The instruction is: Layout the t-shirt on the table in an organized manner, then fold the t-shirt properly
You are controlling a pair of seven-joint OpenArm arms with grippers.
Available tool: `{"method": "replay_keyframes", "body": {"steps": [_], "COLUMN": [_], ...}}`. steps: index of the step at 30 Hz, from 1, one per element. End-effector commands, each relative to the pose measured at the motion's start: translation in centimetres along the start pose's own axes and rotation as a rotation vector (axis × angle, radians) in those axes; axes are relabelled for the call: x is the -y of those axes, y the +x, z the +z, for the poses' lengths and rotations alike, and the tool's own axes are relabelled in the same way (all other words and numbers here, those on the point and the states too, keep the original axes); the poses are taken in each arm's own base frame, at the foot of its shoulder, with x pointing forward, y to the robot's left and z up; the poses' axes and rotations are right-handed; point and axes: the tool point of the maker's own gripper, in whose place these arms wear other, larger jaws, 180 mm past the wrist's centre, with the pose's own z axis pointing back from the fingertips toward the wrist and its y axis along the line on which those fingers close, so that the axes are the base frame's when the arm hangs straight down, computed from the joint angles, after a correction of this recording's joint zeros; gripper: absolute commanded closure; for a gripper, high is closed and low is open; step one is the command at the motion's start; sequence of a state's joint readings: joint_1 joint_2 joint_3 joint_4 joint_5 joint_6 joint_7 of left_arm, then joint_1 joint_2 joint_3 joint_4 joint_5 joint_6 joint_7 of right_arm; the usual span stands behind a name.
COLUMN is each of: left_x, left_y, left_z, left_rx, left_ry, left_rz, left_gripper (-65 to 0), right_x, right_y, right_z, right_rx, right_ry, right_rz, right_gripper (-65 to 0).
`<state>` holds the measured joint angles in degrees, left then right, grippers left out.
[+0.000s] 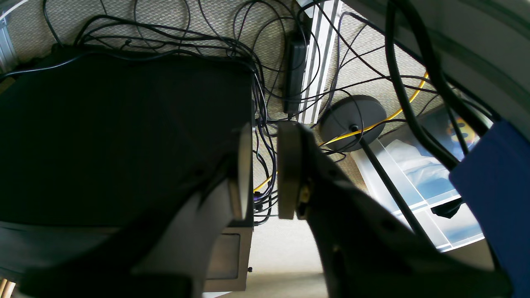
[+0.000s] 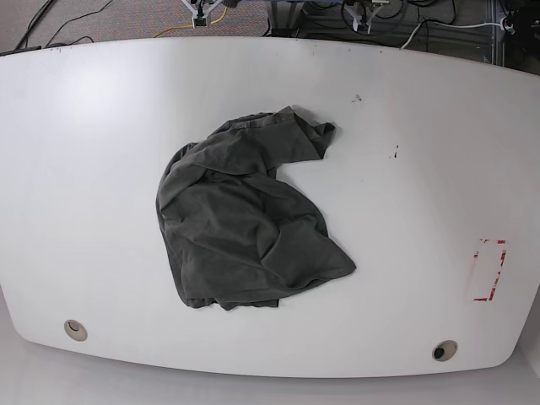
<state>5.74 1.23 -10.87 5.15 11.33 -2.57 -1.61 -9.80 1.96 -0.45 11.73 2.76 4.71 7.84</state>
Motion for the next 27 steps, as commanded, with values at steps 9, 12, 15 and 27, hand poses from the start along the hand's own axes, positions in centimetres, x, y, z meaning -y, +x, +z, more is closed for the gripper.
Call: {"method": "replay_keyframes", "body": {"steps": [9,12,15,27], "left_x": [-0.05,-0.05,-0.05,-0.72], "left_y": [0.06,0.06,0.06,-0.34], "left_z": [0.01,0.01,0.01,0.18], "left_rx": [0.007,0.007,0.007,0.075], "left_ry": [0.000,0.000,0.000,0.010], "left_rz": [-0.006,-0.006,-0.006,-0.004], "left_gripper": [-10.7,-10.7,-10.7,-10.7], "right_x": [-0.23,-0.23,-0.23,-0.22], "right_y": [0.18,0.18,0.18,0.13], "right_z": [-0.04,-0.04,-0.04,0.01], "right_rx": [0.002,0.002,0.002,0.010], "right_ry": [0.009,0.009,0.009,0.009], "right_rz": [0.000,0.000,0.000,0.001], "right_gripper": [-0.6,-0.6,-0.6,-0.6]}}
